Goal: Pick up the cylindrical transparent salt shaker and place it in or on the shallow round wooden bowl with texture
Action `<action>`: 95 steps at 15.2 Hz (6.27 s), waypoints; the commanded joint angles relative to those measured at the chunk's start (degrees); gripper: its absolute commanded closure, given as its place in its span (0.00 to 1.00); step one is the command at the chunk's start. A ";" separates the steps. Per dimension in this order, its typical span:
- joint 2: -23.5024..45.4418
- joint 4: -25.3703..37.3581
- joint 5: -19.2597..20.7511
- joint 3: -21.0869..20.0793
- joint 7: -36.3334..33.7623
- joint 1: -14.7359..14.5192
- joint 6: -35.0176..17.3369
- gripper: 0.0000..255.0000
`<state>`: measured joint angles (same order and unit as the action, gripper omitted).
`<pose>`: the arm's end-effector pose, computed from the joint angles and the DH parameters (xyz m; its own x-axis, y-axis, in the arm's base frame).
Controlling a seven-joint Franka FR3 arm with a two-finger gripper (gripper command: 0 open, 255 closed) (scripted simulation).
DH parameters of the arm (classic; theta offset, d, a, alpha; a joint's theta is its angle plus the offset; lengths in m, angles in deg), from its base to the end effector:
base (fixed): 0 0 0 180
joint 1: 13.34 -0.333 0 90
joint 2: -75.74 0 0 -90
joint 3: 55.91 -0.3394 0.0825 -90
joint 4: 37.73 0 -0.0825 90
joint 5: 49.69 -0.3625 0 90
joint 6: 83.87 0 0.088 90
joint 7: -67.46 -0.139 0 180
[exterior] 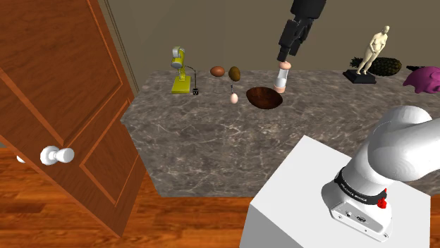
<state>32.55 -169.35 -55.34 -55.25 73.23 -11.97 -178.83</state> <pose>0.2914 0.0014 0.6019 0.9906 0.0586 0.1233 0.0705 -0.9930 -0.0943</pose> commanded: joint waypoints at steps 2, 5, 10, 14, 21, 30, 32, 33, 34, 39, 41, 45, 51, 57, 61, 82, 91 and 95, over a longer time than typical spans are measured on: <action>0.86 0.00 0.55 1.15 1.26 0.37 -0.59 0.00; 3.80 0.40 2.05 4.57 5.00 1.41 -2.36 0.00; 9.90 2.38 3.86 10.18 11.21 2.85 -5.27 0.00; 15.75 5.14 4.43 14.55 16.27 3.75 -7.37 0.00; 27.97 12.52 2.86 21.90 25.62 4.89 -10.01 0.00; 47.49 27.21 -4.93 29.03 38.72 8.39 -9.83 0.00; 52.33 31.41 -7.26 29.82 41.46 10.02 -9.02 0.00; 54.79 33.66 -8.45 30.09 42.73 10.97 -8.50 0.00; 57.27 36.02 -9.61 30.26 43.93 12.03 -7.91 0.00; 70.03 49.80 -14.98 29.92 48.52 18.56 -3.85 0.00; 75.43 56.58 -16.80 29.32 49.58 21.70 -1.65 0.00; 76.68 55.89 -17.28 28.96 50.03 21.98 -3.38 0.00; 76.80 52.52 -17.59 28.76 50.48 21.22 -6.74 0.00; 76.80 52.54 -17.59 28.76 50.48 21.23 -6.72 0.00; 76.79 52.54 -17.59 28.76 50.48 21.23 -6.71 1.00; 75.73 62.68 -16.63 29.27 48.27 22.77 3.91 1.00; 74.44 67.67 -16.14 29.39 46.38 22.83 9.71 1.00; 65.80 57.32 -12.78 29.93 42.77 16.25 6.92 1.00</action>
<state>100.58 -109.60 -69.01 -25.43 117.02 5.88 -171.38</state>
